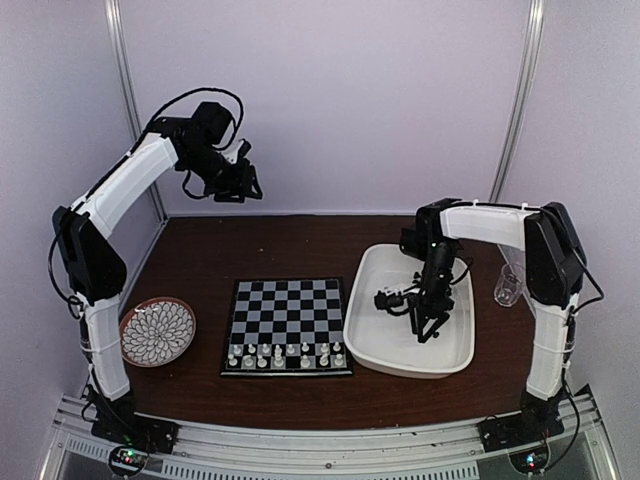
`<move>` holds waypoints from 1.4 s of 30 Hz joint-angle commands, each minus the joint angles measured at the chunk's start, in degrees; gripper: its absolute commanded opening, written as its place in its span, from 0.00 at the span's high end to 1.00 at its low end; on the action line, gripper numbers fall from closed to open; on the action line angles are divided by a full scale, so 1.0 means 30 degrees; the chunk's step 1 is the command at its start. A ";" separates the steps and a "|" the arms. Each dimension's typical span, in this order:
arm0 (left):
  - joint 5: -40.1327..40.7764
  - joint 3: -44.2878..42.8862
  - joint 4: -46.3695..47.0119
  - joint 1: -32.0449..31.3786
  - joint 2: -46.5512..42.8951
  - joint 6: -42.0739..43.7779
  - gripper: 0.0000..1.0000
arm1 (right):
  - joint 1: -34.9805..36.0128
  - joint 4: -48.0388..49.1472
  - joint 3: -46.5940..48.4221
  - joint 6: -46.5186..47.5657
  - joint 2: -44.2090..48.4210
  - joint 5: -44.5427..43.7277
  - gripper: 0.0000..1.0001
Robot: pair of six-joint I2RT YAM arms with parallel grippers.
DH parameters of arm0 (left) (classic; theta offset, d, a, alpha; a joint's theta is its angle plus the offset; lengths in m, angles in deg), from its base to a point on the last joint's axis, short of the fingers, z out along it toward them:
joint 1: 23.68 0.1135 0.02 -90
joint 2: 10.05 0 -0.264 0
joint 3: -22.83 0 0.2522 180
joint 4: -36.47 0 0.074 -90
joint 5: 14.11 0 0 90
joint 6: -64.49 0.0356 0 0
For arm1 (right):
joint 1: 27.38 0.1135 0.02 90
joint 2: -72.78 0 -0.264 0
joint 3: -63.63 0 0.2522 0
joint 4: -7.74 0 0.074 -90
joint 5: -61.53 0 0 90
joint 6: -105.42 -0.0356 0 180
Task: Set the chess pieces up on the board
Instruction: Pick up the king from the storage box.
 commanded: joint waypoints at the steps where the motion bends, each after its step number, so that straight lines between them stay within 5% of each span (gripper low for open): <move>1: -0.0055 -0.0249 0.0354 0.0280 0.0499 0.0559 0.51 | 0.1025 0.1192 -0.1428 -0.0119 0.0626 0.0025 0.54; 14: -0.1656 -0.1024 -0.0963 0.2276 0.1160 0.3061 0.51 | 0.4431 0.5786 -0.3185 -0.5659 0.0016 -0.2384 0.54; 32: -0.2604 -0.1202 -0.0656 0.4142 0.1241 0.2816 0.51 | 0.5246 0.6262 -0.6030 -0.5657 0.1686 -0.6276 0.54; 42: -0.2619 -0.0717 -0.0270 0.4113 0.0889 0.2454 0.52 | 0.4213 0.7492 -0.4839 -0.7698 0.0703 -0.7734 0.82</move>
